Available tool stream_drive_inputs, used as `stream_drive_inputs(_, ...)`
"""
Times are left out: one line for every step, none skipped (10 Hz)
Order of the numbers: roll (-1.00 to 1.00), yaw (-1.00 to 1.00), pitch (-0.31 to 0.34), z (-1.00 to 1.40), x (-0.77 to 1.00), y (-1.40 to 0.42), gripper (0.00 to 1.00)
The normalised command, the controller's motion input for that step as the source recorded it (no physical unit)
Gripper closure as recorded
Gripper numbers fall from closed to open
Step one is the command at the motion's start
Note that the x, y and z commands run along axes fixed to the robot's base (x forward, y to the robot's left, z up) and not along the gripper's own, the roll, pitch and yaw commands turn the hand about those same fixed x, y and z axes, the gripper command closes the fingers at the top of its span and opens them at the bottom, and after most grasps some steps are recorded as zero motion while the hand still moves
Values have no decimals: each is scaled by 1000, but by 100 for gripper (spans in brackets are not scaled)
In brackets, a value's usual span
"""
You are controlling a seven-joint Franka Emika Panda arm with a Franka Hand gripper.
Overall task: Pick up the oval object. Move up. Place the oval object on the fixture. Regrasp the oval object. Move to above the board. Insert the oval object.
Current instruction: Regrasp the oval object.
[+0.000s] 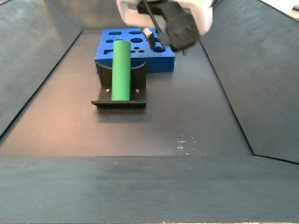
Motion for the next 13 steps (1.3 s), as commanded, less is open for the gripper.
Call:
stream_drive_inputs(1000,-949,-210,13,-45,-28,0)
stream_drive_inputs(1000,-952,-226,12,-49,-19,0)
stream_drive_inputs(1000,-955,-234,8,-48,-19,0)
stream_drive_inputs(1000,-958,-236,7,-47,-19,0)
stream_drive_inputs(1000,-966,-233,4,-44,-12,0)
stream_drive_inputs(1000,-971,-223,-1,-42,-13,0)
stream_drive_inputs(1000,-980,-209,-5,-43,-13,0)
stream_drive_inputs(1000,-993,-186,-7,-45,-7,0)
stream_drive_inputs(984,-1000,-132,-4,-45,-5,0)
stream_drive_inputs(971,-1000,-68,5,-48,-6,0)
stream_drive_inputs(966,-1000,-11,10,-46,-9,0)
stream_drive_inputs(951,-1000,174,10,-32,-12,0)
stream_drive_inputs(945,-1000,263,2,-26,-9,0)
